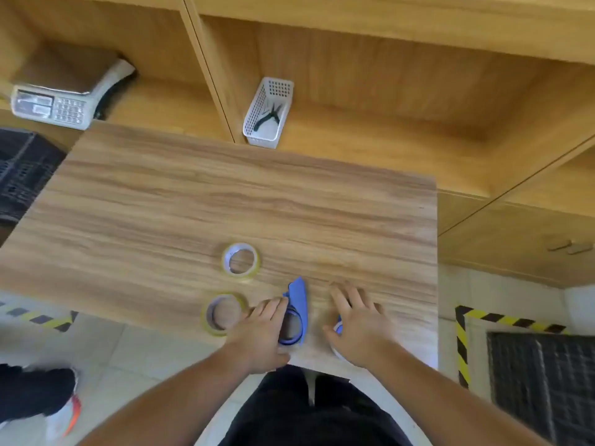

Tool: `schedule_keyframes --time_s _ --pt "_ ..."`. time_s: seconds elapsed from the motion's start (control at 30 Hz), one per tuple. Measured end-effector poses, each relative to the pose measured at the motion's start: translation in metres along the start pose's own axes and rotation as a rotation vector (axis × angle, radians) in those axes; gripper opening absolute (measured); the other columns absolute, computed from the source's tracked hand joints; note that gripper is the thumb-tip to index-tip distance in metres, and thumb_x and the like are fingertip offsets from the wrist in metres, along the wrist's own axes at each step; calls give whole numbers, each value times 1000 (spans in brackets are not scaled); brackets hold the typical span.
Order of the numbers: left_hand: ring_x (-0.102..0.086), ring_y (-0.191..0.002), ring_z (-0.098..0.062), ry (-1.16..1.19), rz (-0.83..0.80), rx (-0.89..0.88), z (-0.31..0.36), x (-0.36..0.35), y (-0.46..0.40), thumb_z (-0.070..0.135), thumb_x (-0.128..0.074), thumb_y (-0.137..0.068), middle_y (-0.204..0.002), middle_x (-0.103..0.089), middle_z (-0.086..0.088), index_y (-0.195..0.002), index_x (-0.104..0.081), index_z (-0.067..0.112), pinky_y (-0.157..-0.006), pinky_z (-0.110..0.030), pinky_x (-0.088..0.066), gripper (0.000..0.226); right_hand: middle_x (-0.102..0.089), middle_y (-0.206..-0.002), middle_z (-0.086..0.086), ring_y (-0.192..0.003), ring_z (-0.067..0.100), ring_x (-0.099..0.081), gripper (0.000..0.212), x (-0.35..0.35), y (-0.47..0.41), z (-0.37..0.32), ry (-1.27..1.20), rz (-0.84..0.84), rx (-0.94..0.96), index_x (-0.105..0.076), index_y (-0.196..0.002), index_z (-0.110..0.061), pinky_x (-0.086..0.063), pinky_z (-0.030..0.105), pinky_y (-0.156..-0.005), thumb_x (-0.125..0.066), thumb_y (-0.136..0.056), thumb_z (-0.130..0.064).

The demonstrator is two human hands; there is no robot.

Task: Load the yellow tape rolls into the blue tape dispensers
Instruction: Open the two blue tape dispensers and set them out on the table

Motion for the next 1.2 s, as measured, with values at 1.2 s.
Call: schedule_keyframes --time_s 1.2 --pt "-45 -132 -20 87 31 31 4 -33 -30 37 -76 -86 -150 -40 -2 -153 -27 13 -102 -33 -50 87 -29 -161 4 -145 28 -28 85 -68 -23 -49 178 -24 47 2 -160 -22 -29 50 -117 -54 -96 -31"
Point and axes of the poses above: each hand's wrist, its own y-axis away from the middle knuckle, its own x-axis out of the back of the hand, z = x × y, the point moved 10 cm from there along -y, towards the middle knuckle
